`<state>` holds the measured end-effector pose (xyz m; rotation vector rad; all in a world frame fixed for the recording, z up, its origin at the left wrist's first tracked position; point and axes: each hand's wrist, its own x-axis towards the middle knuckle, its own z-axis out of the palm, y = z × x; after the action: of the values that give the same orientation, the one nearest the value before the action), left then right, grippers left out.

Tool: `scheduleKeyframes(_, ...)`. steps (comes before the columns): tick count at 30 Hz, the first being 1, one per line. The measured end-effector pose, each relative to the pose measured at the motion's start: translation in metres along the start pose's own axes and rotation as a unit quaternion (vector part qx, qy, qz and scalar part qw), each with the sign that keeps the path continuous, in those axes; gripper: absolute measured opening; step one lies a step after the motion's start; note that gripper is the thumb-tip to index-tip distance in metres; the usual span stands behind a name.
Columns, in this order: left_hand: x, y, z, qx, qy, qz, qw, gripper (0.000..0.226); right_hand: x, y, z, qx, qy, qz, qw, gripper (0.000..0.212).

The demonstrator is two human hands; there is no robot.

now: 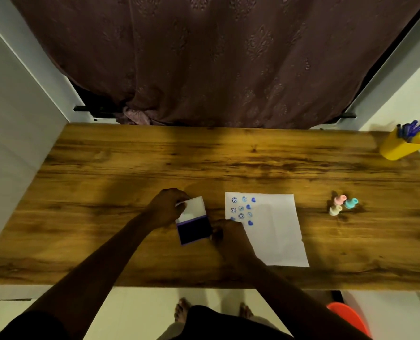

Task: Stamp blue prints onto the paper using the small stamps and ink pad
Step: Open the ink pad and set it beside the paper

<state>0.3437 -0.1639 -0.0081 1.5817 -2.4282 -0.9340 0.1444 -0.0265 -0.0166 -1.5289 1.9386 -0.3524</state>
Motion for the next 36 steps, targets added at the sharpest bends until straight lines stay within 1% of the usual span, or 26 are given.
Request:
scheduleKeyframes(5,0.003,-0.001,0.005,0.014,0.005,0.000,1.000,0.032,-0.002,0.000,0.002,0.017,-0.001,0.012,1.000,0.027)
scheduleKeyframes(13,0.004,-0.004,0.010,0.022,0.033,0.003,0.999,0.025,0.000,0.001,0.003,0.030,0.006,0.021,0.999,0.023)
scheduleKeyframes(17,0.003,-0.005,0.010,0.034,0.043,-0.001,0.999,0.027,0.001,0.003,0.001,0.032,0.005,0.001,0.999,0.024)
scheduleKeyframes(20,0.000,0.001,0.009,0.054,0.066,0.014,0.996,0.029,-0.001,0.006,-0.005,0.025,-0.004,-0.021,0.999,0.025)
scheduleKeyframes(22,-0.004,0.010,0.008,0.030,0.085,0.015,0.996,0.028,-0.002,0.010,-0.013,0.049,0.002,-0.034,0.998,0.020)
scheduleKeyframes(24,-0.007,0.025,0.010,0.005,0.091,0.024,0.996,0.026,-0.005,0.014,-0.024,0.094,0.019,-0.041,0.995,0.014)
scheduleKeyframes(25,-0.008,0.034,0.011,-0.008,0.088,0.030,0.996,0.025,-0.006,0.016,-0.031,0.108,0.033,-0.044,0.993,0.015)
scheduleKeyframes(28,-0.011,0.064,0.017,-0.037,0.079,0.039,0.995,0.022,-0.009,0.024,-0.051,0.112,0.075,-0.056,0.989,0.030)
scheduleKeyframes(30,-0.011,0.086,0.024,-0.055,0.072,0.040,0.995,0.022,-0.012,0.032,-0.064,0.130,0.088,-0.047,0.986,0.033)
scheduleKeyframes(32,-0.010,0.108,0.032,-0.082,0.070,0.043,0.993,0.023,-0.016,0.044,-0.077,0.150,0.105,-0.037,0.982,0.032)
scheduleKeyframes(36,-0.003,0.147,0.053,-0.139,0.082,0.054,0.985,0.021,-0.025,0.068,-0.104,0.155,0.174,-0.023,0.972,0.026)
